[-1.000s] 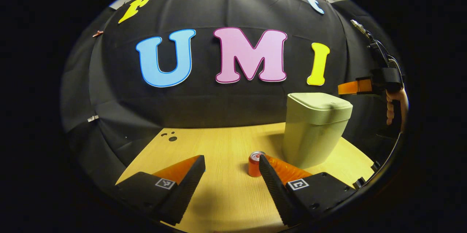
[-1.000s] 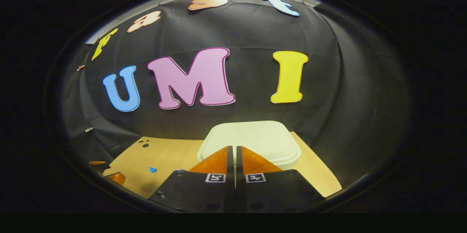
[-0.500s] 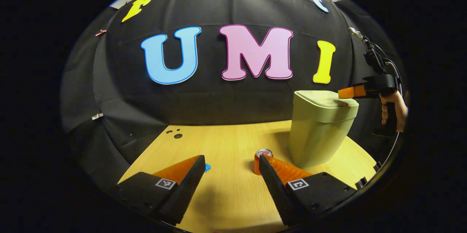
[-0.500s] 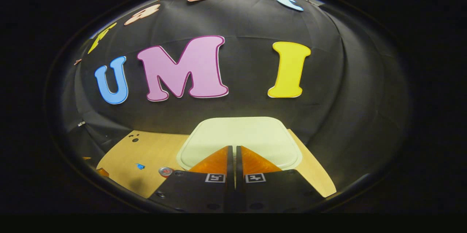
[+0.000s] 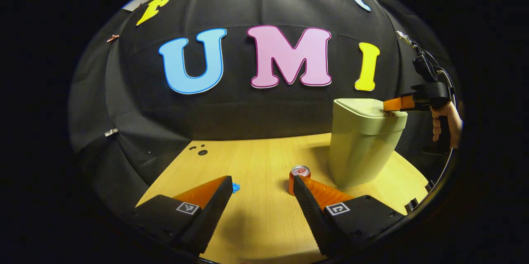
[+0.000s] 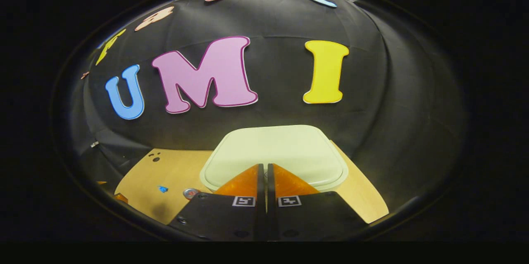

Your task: Press the lid of the desktop garbage bin to open it, pick up the crumpled paper on the desktop and throw it into the bin, then pick up the pop can on the desktop and drop it into the bin, and finally close the garbage bin lid.

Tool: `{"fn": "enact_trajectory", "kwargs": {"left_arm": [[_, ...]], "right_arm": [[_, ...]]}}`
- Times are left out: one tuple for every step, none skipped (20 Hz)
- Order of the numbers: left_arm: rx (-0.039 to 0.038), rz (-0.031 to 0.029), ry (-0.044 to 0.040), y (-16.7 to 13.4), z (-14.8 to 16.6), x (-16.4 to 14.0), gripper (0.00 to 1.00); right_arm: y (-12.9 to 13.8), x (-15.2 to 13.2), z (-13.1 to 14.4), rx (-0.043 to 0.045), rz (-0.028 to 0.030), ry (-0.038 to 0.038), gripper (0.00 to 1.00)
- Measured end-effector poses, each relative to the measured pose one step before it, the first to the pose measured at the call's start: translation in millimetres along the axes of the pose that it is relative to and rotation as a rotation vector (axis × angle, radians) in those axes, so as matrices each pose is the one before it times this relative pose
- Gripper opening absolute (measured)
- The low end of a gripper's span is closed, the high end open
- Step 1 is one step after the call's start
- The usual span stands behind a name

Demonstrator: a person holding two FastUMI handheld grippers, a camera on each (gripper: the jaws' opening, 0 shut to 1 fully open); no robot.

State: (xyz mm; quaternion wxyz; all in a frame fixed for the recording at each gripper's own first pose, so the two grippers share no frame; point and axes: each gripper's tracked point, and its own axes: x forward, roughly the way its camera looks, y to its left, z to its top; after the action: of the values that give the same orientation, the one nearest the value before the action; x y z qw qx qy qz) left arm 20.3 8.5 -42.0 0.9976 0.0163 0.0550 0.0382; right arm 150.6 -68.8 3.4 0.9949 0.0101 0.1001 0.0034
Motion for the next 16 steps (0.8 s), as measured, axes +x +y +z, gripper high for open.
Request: {"fn": "enact_trajectory", "kwargs": {"left_arm": [[0.00531, 0.00072, 0.00351, -1.05, 0.12, -0.54, 0.95], [0.00673, 0.00162, 0.00121, 0.49, -0.83, 0.02, 0.95], [0.0044, -0.00071, -0.00024, 0.19, 0.58, -0.61, 0.95], [0.00078, -0.00156, -0.00351, -0.71, 0.62, -0.06, 0.95], [-0.00113, -0.00065, -0.00637, 0.13, 2.3, -0.68, 0.95], [-0.00132, 0.00017, -0.00477, 1.19, 0.35, -0.16, 0.95], [-0.00105, -0.00152, -0.00281, 0.12, 1.4, -1.74, 0.95], [-0.0013, -0.00354, -0.00431, 0.07, -0.16, -1.8, 0.95], [0.00053, -0.00192, -0.00447, 1.16, 1.25, -2.12, 0.95], [0.00257, -0.00087, -0.00408, 1.99, -0.43, -2.09, 0.95], [0.00097, -0.00024, -0.00428, 1.9, 0.43, -2.55, 0.95], [-0.00191, -0.00102, -0.00358, 2.8, -0.06, -2.65, 0.95], [-0.00347, -0.00129, -0.00183, 2.81, -0.3, -2.75, 0.95], [-0.00422, -0.00129, -0.00123, 2.61, -1.65, -3.28, 0.95], [-0.00558, -0.00171, -0.00062, 2.54, -1.31, -2.75, 0.95], [-0.00526, -0.00242, -0.00031, 4.42, -1.19, -2.76, 0.95]], "right_arm": [[0.66, 0.67, 0.56, -0.01884, -0.00597, -0.0065, 0.01], [0.83, -0.66, -2.23, -0.02185, -0.00618, -0.00141, 0.01], [-0.15, 0.06, 1.59, -0.01654, -0.0052, -0.00634, 0.05], [-0.69, 0.81, -0.37, -0.0077, 0.0, -0.00439, 0.05], [-0.11, 0.38, 2.72, -0.00596, -0.00046, -0.00567, 0.06], [0.98, -2.75, 2.93, -0.00479, -0.00328, -0.01329, 0.02], [-1.09, -1.6, 7.65, -0.00406, -0.00933, -0.02397, 0.02], [-0.91, -3.03, 0.2, -0.00491, -0.00533, -0.0009, 0.05], [2.83, -3.64, 0.87, 0.0078, 0.01074, 0.00466, 0.09], [0.92, -3.62, 1.4, 0.01258, 0.00019, -0.00351, 0.05], [-0.37, -3.26, 3.44, 0.00655, -0.0059, -0.00835, 0.01], [-0.58, -4.34, 2.01, 0.00115, -0.00747, -0.00782, 0.05], [-0.94, -5.19, 2.19, -0.00034, -0.00831, -0.00547, 0.01], [-0.84, -5.98, 2.24, 0.00162, -0.00677, -0.00446, 0.01], [0.89, -5.77, 1.68, 0.00489, -0.00308, -0.00461, 0.01], [2.64, -6.84, 1.38, 0.00491, -0.00171, -0.00446, 0.01]]}}
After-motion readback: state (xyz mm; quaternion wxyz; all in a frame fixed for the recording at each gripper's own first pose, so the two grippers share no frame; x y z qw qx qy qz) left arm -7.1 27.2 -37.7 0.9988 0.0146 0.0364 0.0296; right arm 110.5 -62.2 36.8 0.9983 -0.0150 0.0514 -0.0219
